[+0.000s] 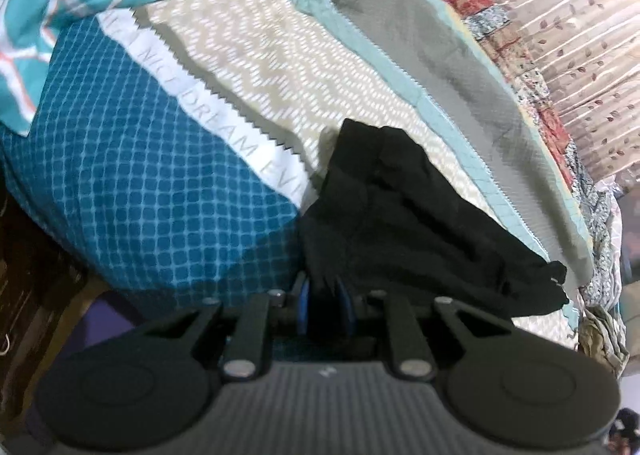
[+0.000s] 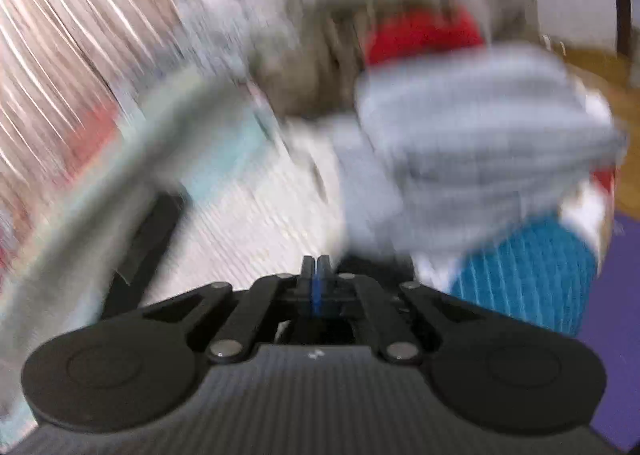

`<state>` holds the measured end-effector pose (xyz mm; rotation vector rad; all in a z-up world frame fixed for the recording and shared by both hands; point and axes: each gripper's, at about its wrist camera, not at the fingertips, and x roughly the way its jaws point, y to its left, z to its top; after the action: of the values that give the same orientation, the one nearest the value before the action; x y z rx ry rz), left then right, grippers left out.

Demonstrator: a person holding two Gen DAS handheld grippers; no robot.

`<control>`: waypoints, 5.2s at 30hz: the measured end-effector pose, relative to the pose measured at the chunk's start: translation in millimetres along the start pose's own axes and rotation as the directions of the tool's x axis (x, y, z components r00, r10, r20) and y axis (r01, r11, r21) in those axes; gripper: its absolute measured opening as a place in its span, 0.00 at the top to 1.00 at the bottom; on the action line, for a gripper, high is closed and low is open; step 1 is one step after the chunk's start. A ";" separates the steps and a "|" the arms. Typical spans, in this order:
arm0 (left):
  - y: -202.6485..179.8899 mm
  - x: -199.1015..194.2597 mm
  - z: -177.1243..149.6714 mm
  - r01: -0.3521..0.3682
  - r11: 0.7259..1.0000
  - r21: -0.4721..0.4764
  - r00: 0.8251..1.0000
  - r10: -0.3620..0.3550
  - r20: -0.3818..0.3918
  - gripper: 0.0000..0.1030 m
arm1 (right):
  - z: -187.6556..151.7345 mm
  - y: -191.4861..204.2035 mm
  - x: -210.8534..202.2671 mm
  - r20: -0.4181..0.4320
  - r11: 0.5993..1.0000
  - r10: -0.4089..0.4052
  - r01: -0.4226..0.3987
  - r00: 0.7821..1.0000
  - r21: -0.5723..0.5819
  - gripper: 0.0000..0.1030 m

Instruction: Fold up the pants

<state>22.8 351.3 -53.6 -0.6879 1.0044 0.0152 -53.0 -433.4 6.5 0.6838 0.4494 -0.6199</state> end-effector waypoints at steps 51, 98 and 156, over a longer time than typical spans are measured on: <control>19.3 -29.6 27.9 -0.085 0.993 -0.084 0.985 0.096 0.142 0.55 | -15.6 -70.5 -45.3 0.063 0.995 -0.054 0.049 0.997 0.084 0.90; -101.4 177.8 144.9 -0.237 0.967 0.094 0.950 0.210 0.231 0.70 | 13.6 181.4 267.7 -0.128 0.968 0.244 -0.250 0.961 -0.035 0.69; -179.9 212.5 87.1 -0.389 0.661 0.641 0.921 0.271 0.280 0.09 | 24.8 173.8 212.5 -0.310 0.966 0.164 -0.217 0.937 -0.144 0.56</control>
<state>264.6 193.4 -94.8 0.1987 0.8771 0.0153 221.2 -424.6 -20.2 0.6438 0.6985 -0.2878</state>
